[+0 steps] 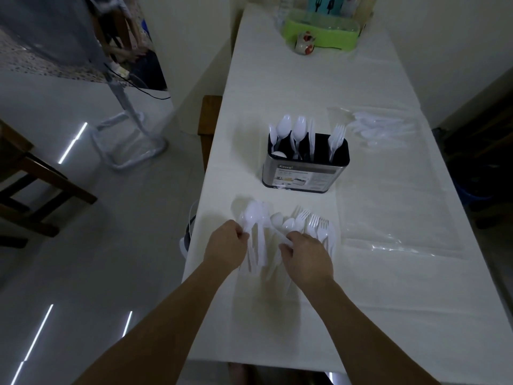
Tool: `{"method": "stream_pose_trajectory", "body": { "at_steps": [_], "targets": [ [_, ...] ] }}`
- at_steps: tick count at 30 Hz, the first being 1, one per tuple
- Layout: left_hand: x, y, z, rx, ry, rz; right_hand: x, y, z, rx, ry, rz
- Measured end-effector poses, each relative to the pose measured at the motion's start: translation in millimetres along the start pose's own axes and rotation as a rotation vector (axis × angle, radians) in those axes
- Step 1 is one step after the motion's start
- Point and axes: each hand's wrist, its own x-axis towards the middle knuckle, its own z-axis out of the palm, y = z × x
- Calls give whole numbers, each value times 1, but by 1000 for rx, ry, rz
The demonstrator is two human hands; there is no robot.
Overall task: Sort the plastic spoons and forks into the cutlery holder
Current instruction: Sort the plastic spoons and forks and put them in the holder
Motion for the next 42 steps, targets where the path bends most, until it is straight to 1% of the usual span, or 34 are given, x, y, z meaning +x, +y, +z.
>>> {"method": "stream_pose_trajectory", "body": {
  "at_steps": [4, 8, 13, 16, 19, 22, 24, 26, 27, 29, 31, 33, 35, 37, 40, 42],
  "targets": [
    [0, 0, -2, -118, -12, -52, -3, 0, 1, 66, -25, 55],
    [2, -1, 1, -317, -35, -148, -9, 3, 3, 161, 1, 126],
    [-2, 10, 5, -451, -14, -180, -16, 2, 3, 302, 11, 201],
    [-3, 23, 9, -524, -33, -214, -20, 1, 1, 342, 27, 240],
    [-2, 33, 15, -579, -89, -242, -25, -2, -4, 396, 60, 269],
    [-4, 42, 16, -717, -118, -236, -32, -11, -5, 501, 70, 231],
    [-7, 45, 15, -796, -124, -224, -35, -20, -2, 540, 39, 165],
    [-7, 44, 11, -813, -135, -219, -35, -29, 3, 563, -9, 110],
    [-6, 43, 8, -813, -139, -219, -34, -32, 5, 555, -23, 80],
    [-2, 38, 1, -814, -109, -229, -31, -36, 9, 494, 4, 30],
    [3, 31, -6, -765, -40, -235, -24, -35, 11, 404, 52, 52],
    [8, 23, -13, -705, 18, -238, -13, -35, 12, 296, 49, 114],
    [14, 15, -16, -678, 60, -256, -4, -40, 13, 174, 16, 162],
    [17, 9, -16, -690, 83, -295, 3, -47, 15, 91, -60, 188],
    [16, 5, -17, -804, 71, -346, 7, -56, 15, 19, -154, 210],
    [15, 2, -18, -828, 54, -358, 9, -60, 16, 8, -165, 240]
  ]
}}
